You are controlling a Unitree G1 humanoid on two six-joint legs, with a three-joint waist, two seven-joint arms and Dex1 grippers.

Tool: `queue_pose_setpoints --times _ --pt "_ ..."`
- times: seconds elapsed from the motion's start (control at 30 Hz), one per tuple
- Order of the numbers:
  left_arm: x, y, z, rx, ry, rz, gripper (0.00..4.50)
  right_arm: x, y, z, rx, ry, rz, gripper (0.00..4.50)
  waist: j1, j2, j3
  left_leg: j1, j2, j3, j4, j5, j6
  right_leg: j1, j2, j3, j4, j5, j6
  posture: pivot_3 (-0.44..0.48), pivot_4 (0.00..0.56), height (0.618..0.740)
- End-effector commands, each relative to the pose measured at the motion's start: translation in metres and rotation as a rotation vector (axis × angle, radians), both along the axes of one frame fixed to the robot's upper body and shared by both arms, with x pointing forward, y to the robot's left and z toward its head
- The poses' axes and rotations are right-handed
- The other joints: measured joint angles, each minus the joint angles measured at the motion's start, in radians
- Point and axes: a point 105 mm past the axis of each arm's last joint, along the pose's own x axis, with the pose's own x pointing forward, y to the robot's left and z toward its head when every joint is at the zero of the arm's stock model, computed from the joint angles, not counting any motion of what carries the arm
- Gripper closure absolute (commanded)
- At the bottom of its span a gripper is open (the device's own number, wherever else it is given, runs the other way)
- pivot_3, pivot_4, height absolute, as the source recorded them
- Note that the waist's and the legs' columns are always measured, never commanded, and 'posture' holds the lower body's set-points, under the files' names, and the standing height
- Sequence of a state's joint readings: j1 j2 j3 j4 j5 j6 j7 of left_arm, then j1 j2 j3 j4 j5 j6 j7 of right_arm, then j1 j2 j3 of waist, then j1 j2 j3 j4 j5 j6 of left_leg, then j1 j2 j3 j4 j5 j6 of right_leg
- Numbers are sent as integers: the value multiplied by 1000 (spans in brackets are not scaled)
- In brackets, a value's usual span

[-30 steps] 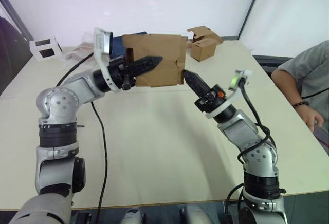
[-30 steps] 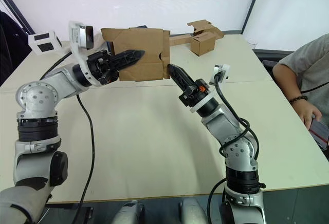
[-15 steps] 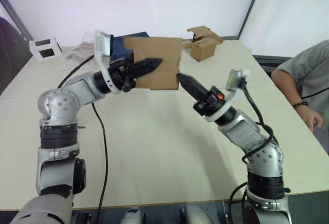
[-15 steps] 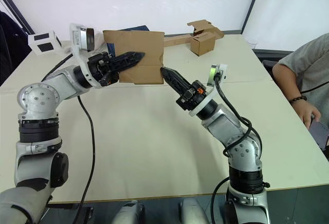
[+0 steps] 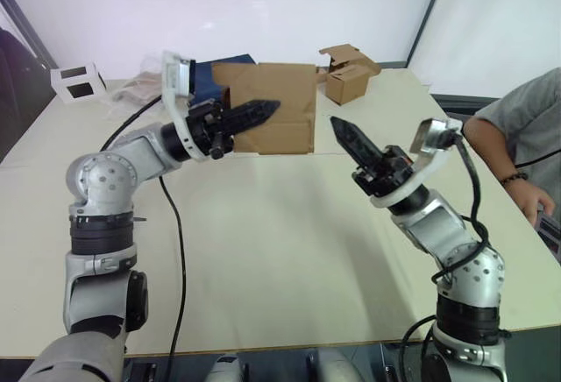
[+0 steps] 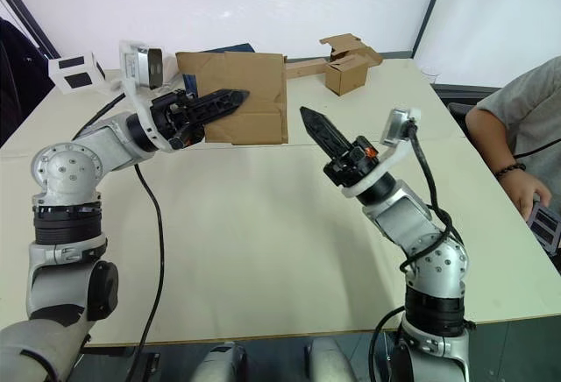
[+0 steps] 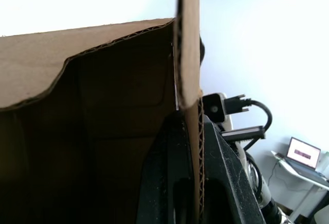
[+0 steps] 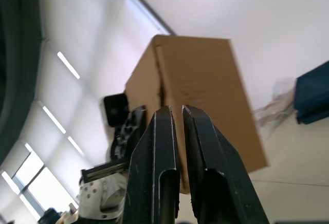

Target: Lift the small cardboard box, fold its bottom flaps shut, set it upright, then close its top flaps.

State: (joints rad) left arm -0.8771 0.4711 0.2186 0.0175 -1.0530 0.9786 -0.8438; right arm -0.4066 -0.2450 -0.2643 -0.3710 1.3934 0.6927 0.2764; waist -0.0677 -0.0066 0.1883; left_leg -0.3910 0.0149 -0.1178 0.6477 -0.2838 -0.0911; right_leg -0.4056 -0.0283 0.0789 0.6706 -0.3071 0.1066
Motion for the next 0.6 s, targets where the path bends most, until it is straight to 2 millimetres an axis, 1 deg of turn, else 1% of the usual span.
queue_pose_setpoints --times 0.03,0.07,0.27,0.3,0.4,0.47,0.6 --pt "-7 0 14 -15 -60 -17 4500 13 -8 2 -11 9 -99 4362 0 0 0 0 0 0 0 0 0 0 0 0 0 0 0 0 150 740" --pt "-7 0 14 -15 -61 -17 4500 14 -6 1 -31 6 -104 4362 -2 0 0 0 0 0 0 0 0 0 0 0 0 0 0 0 150 740" --pt "-7 -1 13 -9 -62 -19 4500 1 28 10 -73 -67 17 4362 -2 0 0 0 0 0 -1 0 0 -1 1 0 0 0 0 0 150 740" --pt "-7 -2 13 -9 -61 -21 4500 -4 37 11 -86 -84 55 4362 -2 0 0 0 0 0 -1 0 0 -1 1 0 0 0 0 0 150 740" --pt "-7 -4 10 -4 -56 -25 4500 -14 56 12 -127 -120 114 4362 2 0 0 0 0 0 0 0 0 0 0 0 0 0 0 0 150 740" --pt "-7 -4 9 -3 -54 -26 4500 -17 60 12 -142 -131 122 4362 3 0 0 0 0 0 0 0 0 0 0 0 0 0 0 0 150 740" --pt "-7 -6 8 0 -52 -30 4500 -11 51 8 -158 -118 72 4362 0 0 0 0 0 0 0 0 0 0 0 0 0 0 0 0 150 740"
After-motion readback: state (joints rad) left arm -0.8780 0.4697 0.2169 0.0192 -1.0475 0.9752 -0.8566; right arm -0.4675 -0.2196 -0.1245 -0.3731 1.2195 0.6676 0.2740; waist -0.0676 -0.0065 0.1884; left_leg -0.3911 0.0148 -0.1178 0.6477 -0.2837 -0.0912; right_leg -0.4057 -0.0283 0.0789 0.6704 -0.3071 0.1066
